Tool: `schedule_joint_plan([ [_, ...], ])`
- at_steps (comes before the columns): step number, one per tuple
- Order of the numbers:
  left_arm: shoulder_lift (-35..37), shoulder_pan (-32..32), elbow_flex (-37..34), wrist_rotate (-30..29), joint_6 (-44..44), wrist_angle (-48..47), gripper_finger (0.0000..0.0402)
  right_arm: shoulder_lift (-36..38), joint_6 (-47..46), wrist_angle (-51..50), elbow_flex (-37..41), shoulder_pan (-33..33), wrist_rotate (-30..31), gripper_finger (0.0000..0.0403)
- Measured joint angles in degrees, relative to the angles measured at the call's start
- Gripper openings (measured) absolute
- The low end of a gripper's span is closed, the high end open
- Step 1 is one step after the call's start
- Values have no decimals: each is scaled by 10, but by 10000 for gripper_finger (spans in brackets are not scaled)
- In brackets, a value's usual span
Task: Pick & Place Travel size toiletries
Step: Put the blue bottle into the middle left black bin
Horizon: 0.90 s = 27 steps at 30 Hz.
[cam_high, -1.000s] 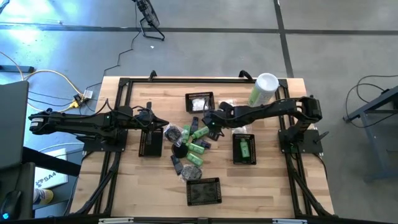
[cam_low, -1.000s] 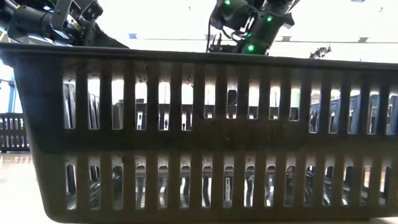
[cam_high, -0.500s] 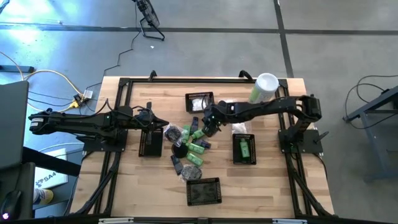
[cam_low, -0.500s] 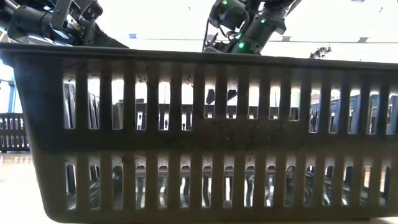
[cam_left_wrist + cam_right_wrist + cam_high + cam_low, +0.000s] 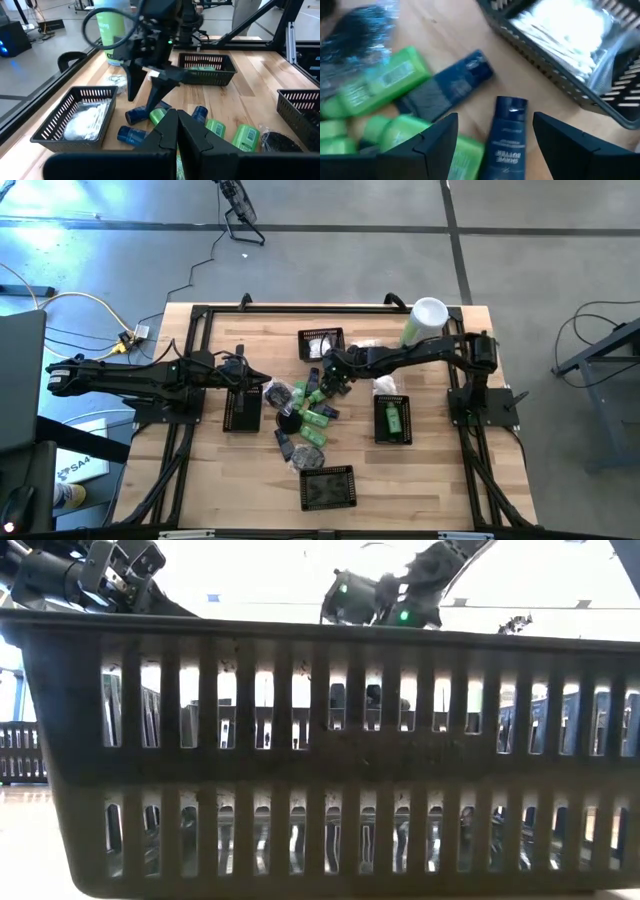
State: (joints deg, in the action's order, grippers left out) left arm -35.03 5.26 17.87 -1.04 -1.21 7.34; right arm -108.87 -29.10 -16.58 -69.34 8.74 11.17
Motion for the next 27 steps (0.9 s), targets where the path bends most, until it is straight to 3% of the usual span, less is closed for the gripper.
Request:
schedule_joint_plan([
  [27, 0, 0, 0, -2, 0, -5, 0, -51, -7, 25, 1, 16, -21, 244],
])
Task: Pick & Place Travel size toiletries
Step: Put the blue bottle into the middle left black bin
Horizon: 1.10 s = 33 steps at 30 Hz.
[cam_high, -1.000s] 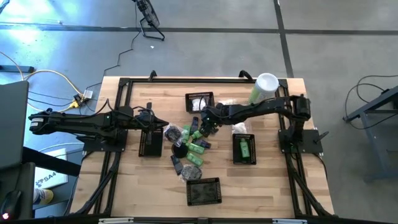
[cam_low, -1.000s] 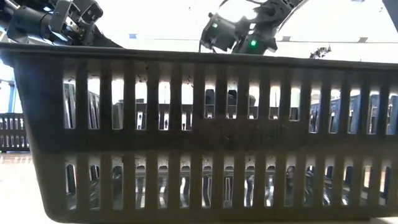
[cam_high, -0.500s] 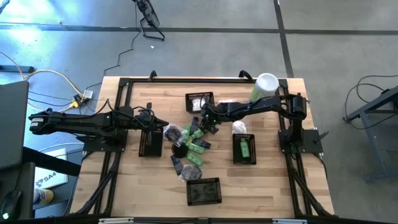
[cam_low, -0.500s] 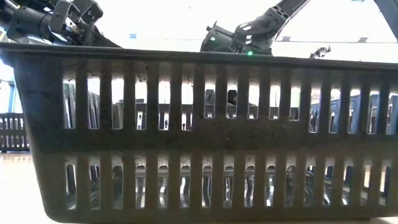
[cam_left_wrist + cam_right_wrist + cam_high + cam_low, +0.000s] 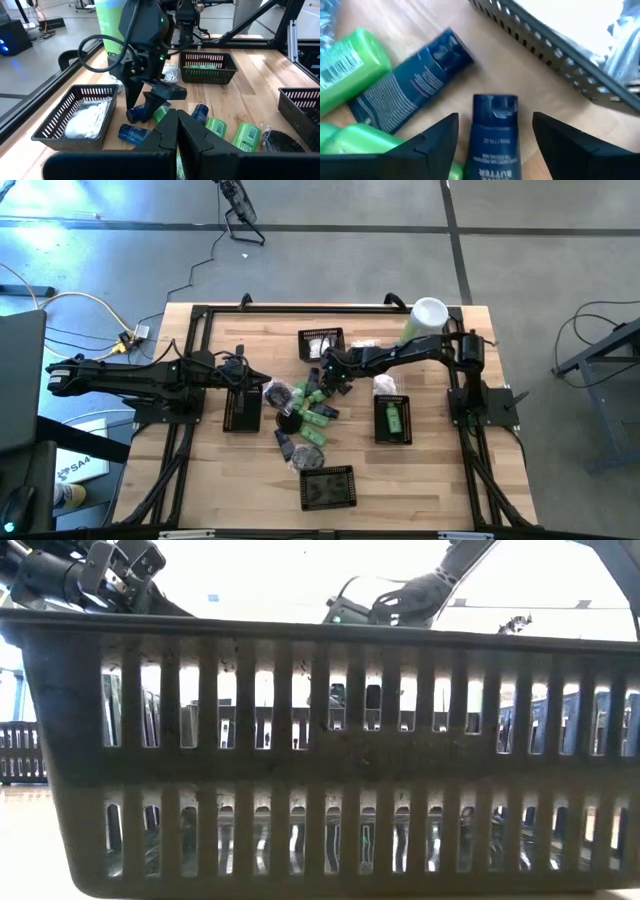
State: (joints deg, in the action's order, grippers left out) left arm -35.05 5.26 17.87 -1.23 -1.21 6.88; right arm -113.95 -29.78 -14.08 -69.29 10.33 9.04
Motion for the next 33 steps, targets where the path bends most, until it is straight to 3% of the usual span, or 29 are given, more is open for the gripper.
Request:
schedule_joint_plan([
  [13, 0, 0, 0, 0, 0, -2, 0, 0, 0, 32, 0, 0, 0, 136],
  [23, 0, 0, 0, 1, 0, -6, 0, 0, 11, 35, 0, -1, -2, 150],
  [33, 0, 0, 0, 2, 0, -6, 0, 8, 41, 39, 0, -2, -17, 123],
])
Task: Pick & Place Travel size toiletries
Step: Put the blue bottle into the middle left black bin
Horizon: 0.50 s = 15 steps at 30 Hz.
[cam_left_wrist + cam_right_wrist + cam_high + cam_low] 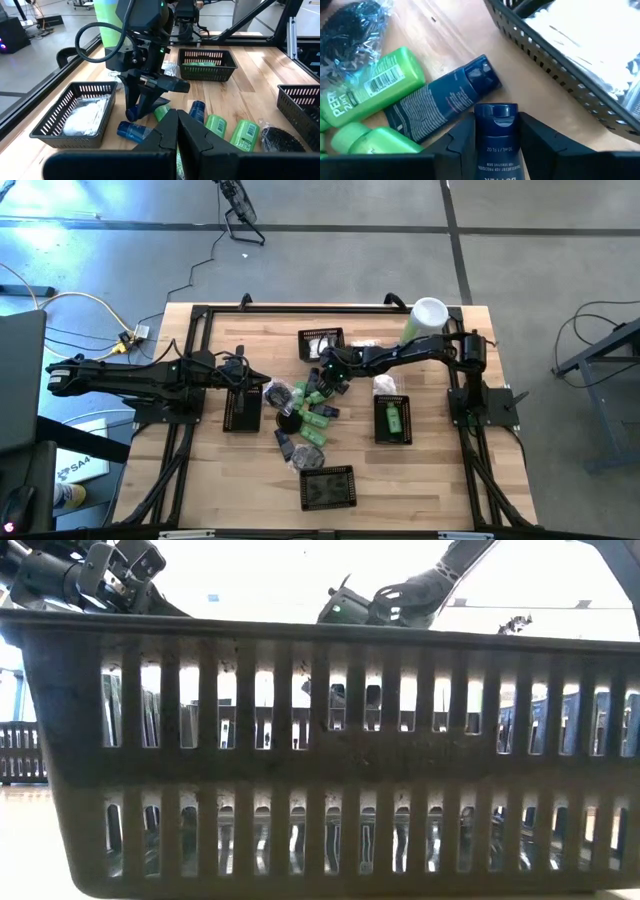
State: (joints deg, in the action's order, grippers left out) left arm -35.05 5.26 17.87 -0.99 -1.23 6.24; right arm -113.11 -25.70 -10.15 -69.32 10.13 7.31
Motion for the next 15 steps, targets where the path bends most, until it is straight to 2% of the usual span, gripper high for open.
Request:
schedule_joint_plan([
  [5, 0, 0, 0, 0, 0, 0, 0, 12, 5, 1, -1, -2, -2, 144],
  [11, 0, 0, 0, 0, 0, 0, 0, 39, 20, -3, 0, -4, -42, 120],
  [15, 0, 0, 0, 0, 0, 0, 0, 64, 40, 8, 0, -10, -62, 120],
])
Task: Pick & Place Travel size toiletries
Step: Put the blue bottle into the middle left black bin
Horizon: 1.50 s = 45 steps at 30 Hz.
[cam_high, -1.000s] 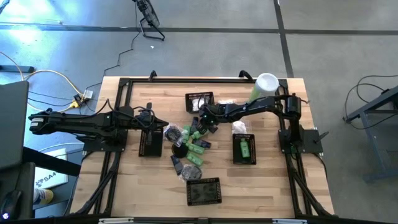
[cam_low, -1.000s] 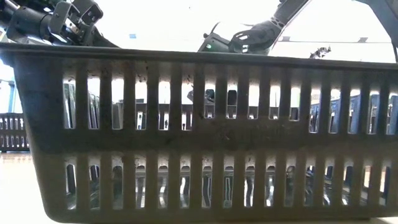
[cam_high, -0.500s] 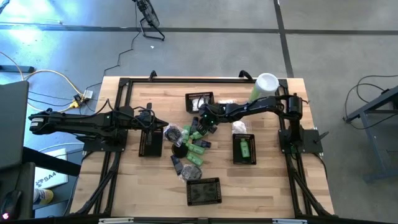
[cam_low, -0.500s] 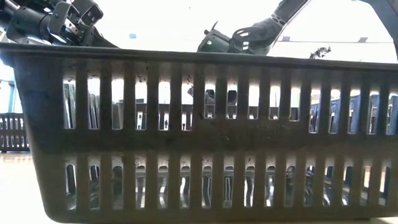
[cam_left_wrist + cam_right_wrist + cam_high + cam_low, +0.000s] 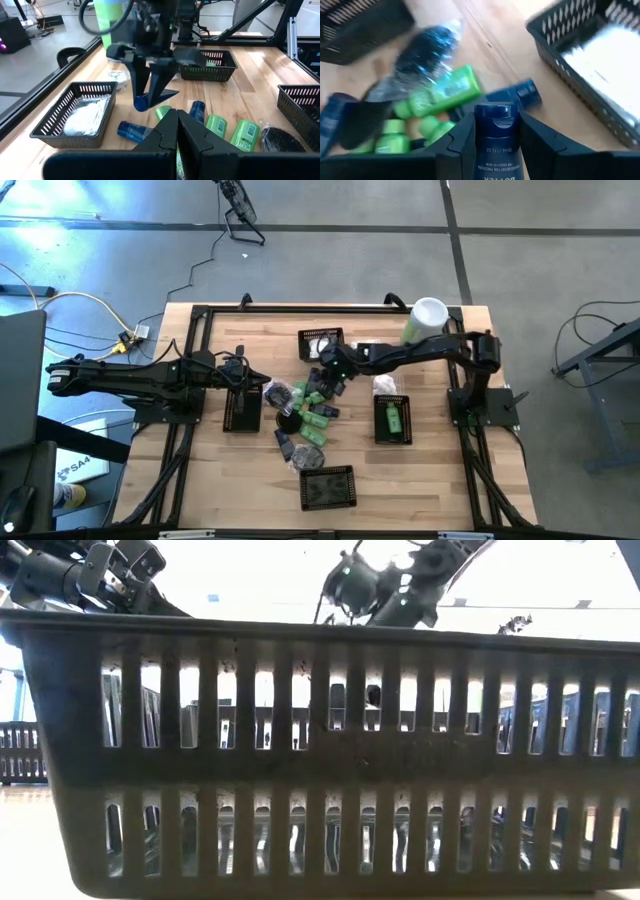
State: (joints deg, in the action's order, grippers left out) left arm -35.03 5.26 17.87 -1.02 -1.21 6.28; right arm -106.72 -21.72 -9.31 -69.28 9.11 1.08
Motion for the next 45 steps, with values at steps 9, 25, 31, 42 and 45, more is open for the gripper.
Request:
schedule_joint_plan([
  [9, -5, 0, 0, 0, 10, 50, 0, 91, 62, 29, 0, -6, -13, 124],
  [25, -89, 2, 0, -68, 224, 178, 211, 174, 151, 84, 0, -9, -13, 119],
  [31, -155, 56, 0, 36, 279, 259, 210, 174, 160, 106, 0, -15, -26, 133],
  [42, -303, 100, 2, 146, 145, 443, 163, 174, 165, 155, 0, -20, -46, 118],
  [45, -344, 101, 16, 144, 132, 442, 162, 174, 163, 167, 0, -20, -67, 133],
])
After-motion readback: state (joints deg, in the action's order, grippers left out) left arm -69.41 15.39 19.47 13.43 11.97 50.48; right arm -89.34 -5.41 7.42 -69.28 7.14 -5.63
